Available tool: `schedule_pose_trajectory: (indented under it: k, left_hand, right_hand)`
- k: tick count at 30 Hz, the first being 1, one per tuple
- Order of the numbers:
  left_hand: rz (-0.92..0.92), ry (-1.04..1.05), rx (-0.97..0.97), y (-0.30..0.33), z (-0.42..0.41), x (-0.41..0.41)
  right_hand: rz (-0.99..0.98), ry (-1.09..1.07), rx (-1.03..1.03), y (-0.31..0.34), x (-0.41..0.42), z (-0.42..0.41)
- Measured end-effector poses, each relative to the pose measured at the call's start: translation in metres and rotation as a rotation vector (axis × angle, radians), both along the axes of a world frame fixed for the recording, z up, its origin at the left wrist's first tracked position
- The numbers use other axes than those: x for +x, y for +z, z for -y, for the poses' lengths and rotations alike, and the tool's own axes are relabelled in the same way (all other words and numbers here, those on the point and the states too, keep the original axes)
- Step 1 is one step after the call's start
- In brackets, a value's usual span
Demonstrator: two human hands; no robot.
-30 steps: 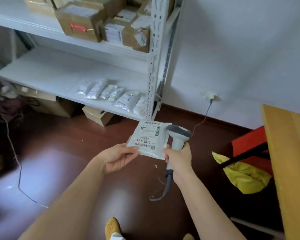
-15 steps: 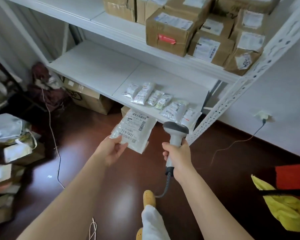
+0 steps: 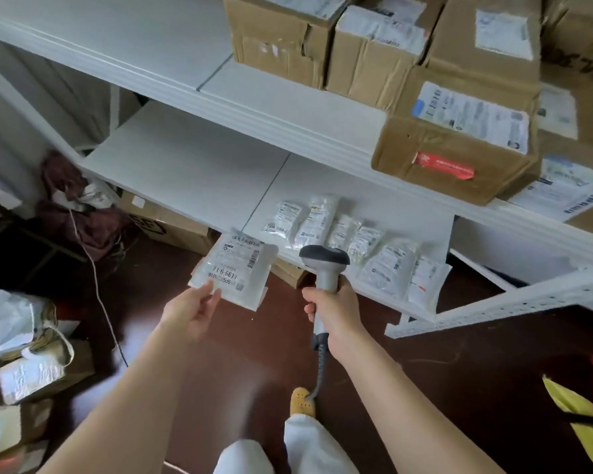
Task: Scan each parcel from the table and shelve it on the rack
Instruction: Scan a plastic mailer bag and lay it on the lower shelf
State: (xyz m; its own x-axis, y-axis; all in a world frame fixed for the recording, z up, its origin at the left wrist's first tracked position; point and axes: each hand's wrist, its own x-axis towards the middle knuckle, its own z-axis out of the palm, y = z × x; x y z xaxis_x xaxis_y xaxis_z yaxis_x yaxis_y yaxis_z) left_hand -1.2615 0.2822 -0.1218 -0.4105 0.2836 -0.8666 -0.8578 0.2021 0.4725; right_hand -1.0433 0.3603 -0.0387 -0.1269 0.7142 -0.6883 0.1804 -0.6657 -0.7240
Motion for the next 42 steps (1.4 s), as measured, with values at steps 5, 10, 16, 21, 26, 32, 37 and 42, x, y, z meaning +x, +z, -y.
schedule_pose_trajectory:
  k: [5, 10, 16, 21, 26, 32, 37, 42]
  left_hand:
    - [0.024, 0.004, -0.039, -0.041, -0.069, -0.061]
    - [-0.012, -0.060, -0.063, -0.097, -0.138, -0.103]
    - [-0.271, -0.230, -0.246, -0.182, -0.210, -0.136]
    - [-0.227, -0.333, -0.100, -0.255, -0.257, -0.139]
    - [-0.050, -0.261, 0.086, -0.302, -0.280, -0.142]
    - [-0.023, -0.336, -0.085, -0.258, -0.273, -0.137]
    - [-0.003, -0.492, -0.086, -0.172, -0.249, -0.100]
    - [0.041, -0.715, -0.104, -0.077, -0.218, -0.031]
  right_hand:
    - [0.051, -0.062, 0.030, -0.025, -0.059, -0.046]
    - [0.088, -0.175, 0.083, -0.086, -0.109, -0.083]
    - [0.079, -0.277, 0.109, -0.166, -0.151, -0.121]
    - [0.080, -0.276, 0.154, -0.236, -0.160, -0.149]
    - [0.088, -0.297, 0.192, -0.274, -0.156, -0.164]
    - [0.112, -0.343, 0.135, -0.245, -0.139, -0.155]
    - [0.089, -0.433, 0.076, -0.169, -0.115, -0.122]
    - [0.051, -0.544, 0.055, -0.081, -0.075, -0.079]
